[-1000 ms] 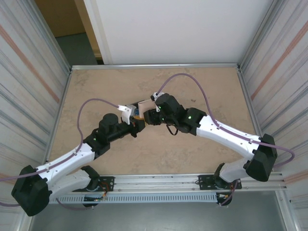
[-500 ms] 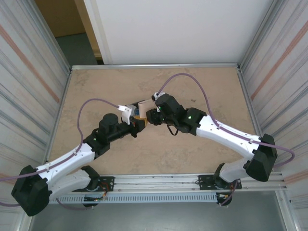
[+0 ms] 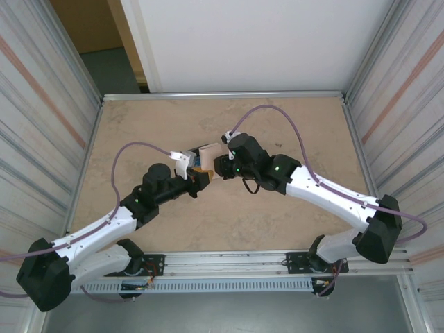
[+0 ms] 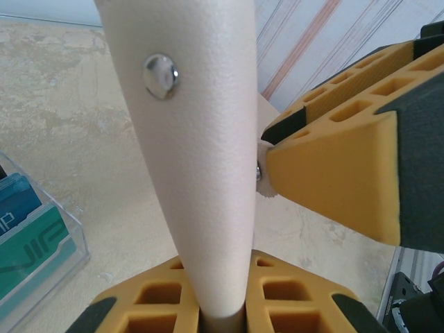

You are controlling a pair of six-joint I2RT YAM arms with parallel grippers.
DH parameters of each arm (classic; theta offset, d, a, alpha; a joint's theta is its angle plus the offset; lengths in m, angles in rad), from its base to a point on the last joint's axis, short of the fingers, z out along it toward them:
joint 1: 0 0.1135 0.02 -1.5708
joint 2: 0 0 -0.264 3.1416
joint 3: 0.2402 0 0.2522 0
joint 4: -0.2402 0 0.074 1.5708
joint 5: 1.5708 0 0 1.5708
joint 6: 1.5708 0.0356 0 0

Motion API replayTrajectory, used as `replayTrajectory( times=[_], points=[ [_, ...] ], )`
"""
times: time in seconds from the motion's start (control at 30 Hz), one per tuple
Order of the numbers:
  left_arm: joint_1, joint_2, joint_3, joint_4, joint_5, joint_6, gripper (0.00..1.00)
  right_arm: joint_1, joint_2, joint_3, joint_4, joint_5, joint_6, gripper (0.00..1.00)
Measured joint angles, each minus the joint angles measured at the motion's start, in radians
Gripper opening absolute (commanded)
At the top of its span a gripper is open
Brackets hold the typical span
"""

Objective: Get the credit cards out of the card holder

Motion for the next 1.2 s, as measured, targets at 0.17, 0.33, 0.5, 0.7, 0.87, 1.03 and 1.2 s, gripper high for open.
replayTrajectory(
  times=[0.17,0.33,0.5,0.7,0.87,1.03,1.2],
  points=[
    [0.0,0.0,0.0,-0.001,-0.002,0.0,0.0,0.0,-0.002,-0.007,0.011,-0.003,0.003,0.2],
    [0.0,0.0,0.0,0.0,-0.002,-0.001,0.0,0.0,-0.004,-0.012,0.025,-0.009,0.005,0.17],
    [0.0,0.0,0.0,0.0,-0.002,-0.004,0.0,0.0,-0.004,-0.012,0.029,-0.019,0.007,0.1],
    [0.0,0.0,0.0,0.0,-0.002,-0.008,0.0,0.0,-0.004,-0.012,0.03,-0.02,0.006,0.01],
    [0.0,0.0,0.0,0.0,-0.002,-0.01,0.0,0.0,-0.004,-0.012,0.029,-0.019,0.007,0.0],
    [0.0,0.0,0.0,-0.001,-0.003,-0.01,0.0,-0.004,-0.014,-0.027,0.038,-0.021,0.007,0.0],
    [0.0,0.0,0.0,0.0,-0.002,-0.011,0.0,-0.015,-0.029,-0.045,0.053,-0.039,0.011,0.0]
  ],
)
